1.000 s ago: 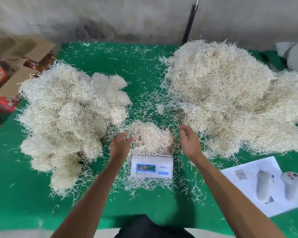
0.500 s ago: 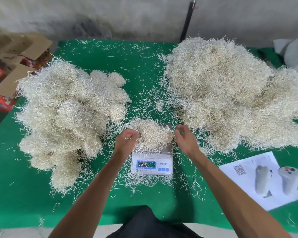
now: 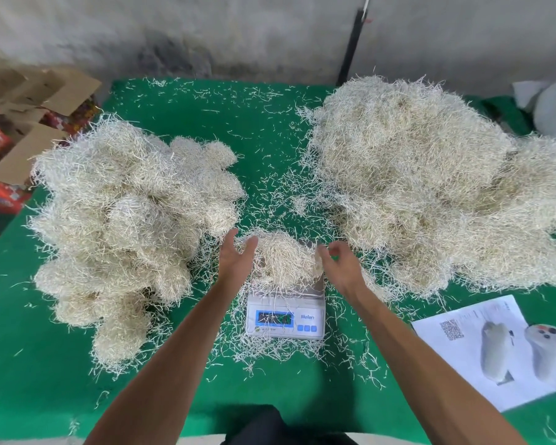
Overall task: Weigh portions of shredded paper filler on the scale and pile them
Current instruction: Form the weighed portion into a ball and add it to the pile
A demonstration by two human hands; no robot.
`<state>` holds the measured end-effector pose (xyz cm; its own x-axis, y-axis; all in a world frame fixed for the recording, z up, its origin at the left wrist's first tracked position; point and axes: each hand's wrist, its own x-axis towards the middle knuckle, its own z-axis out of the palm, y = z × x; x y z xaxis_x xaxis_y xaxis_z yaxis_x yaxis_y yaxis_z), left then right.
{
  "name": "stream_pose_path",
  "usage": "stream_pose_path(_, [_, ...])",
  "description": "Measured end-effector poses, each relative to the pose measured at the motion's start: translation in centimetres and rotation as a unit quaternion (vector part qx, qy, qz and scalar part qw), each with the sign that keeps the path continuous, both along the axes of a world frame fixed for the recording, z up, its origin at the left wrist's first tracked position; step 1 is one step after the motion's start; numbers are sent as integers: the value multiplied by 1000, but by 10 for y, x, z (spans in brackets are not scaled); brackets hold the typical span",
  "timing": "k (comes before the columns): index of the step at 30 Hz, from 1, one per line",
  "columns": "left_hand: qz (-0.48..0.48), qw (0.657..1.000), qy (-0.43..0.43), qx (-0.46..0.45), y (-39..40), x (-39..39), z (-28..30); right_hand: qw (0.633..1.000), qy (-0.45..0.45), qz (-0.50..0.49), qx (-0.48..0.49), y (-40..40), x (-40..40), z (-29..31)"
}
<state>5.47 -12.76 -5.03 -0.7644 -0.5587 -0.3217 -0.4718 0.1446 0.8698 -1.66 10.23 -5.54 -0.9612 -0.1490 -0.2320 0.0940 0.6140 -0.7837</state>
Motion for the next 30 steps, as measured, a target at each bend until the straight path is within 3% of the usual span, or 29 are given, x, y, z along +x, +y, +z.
stream_pose_path(5, [-12,1000,-2,24,8,-10,8,999,27,-4,-20,-12,11,-2])
stream_pose_path(8, [-95,994,-36,41,31,-7,15,998,-30,61,-1,-20,17,-1])
stream_pose_path(10, [-135,989,-52,36,55,-8,19,991,-77,59,-88,-32,24,4])
stream_pose_path(13, [-75,992,-12,99,66,-20,34,967,-49,51,-246,-42,27,17])
stream_pose_path(16, [-69,989,-13,133,44,-31,51,947,-72,64,-305,-32,20,38])
stream_pose_path(20, [-137,983,-26,116,13,-34,69,963,-8,33,-268,-17,-8,77])
stream_pose_path(25, [-202,970,-53,128,10,-40,86,968,-22,152,-198,-13,-31,116])
stream_pose_path(30, [-216,973,-8,85,8,-35,99,955,-2,-18,-296,-14,-45,121])
